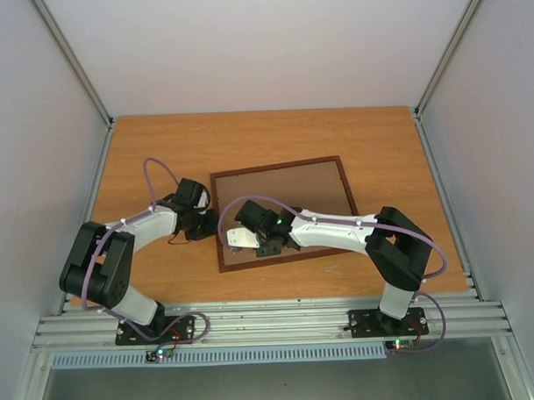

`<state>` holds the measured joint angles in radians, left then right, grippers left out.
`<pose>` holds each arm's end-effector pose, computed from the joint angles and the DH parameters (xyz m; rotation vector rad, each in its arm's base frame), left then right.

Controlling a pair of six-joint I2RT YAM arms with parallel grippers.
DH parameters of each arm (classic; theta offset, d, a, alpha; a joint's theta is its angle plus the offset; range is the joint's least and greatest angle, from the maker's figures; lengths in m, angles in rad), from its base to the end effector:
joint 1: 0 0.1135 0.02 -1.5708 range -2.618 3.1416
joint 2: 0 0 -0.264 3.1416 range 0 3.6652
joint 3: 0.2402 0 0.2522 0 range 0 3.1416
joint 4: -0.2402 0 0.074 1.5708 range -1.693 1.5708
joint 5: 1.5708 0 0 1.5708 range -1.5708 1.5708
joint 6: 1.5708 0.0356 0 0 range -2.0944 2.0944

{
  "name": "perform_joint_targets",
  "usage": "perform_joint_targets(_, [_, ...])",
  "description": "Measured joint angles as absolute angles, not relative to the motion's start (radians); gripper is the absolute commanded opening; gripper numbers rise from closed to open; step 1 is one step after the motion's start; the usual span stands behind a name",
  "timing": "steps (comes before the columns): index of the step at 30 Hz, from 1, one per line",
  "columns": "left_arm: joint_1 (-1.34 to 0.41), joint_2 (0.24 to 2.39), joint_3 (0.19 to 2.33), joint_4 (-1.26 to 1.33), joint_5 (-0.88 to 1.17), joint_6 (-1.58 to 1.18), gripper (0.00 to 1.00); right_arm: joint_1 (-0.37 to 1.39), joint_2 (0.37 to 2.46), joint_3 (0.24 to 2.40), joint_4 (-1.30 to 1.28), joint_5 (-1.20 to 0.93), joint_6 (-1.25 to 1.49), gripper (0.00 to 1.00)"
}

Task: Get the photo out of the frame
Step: Release the photo frame item from the photo frame.

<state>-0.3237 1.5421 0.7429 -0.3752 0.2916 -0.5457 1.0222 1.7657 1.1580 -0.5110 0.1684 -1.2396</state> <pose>0.2508 -0.0949 0.1439 -0.2313 2.8317 -0.6184 0.1898 0.2991 0.1838 -2.4167 1.1953 -0.2934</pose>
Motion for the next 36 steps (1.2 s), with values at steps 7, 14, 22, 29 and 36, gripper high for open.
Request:
perform_joint_targets(7, [-0.406, 1.547, 0.754, -0.379, 0.279, -0.526, 0.09, 1.022, 1.767, 1.158, -0.543, 0.178, -1.238, 0.01])
perform_joint_targets(14, [-0.443, 1.548, 0.756, -0.381, 0.276, -0.497, 0.15, 1.023, 1.772, 1.158, -0.598, 0.203, -1.225, 0.01])
perform_joint_targets(22, [-0.447, 1.49, 0.72, -0.379, 0.293, -0.511, 0.3, 1.037, 1.79, 1.158, -0.647, 0.209, -1.201, 0.01])
perform_joint_targets(29, [-0.422, 1.423, 0.672, -0.329, 0.327, -0.572, 0.31, 1.04, 1.811, 1.158, -0.644, 0.207, -1.179, 0.01])
perform_joint_targets(36, [-0.391, 1.418, 0.612, -0.297, 0.369, -0.614, 0.29, 1.04, 1.821, 1.158, -0.639, 0.202, -1.166, 0.01])
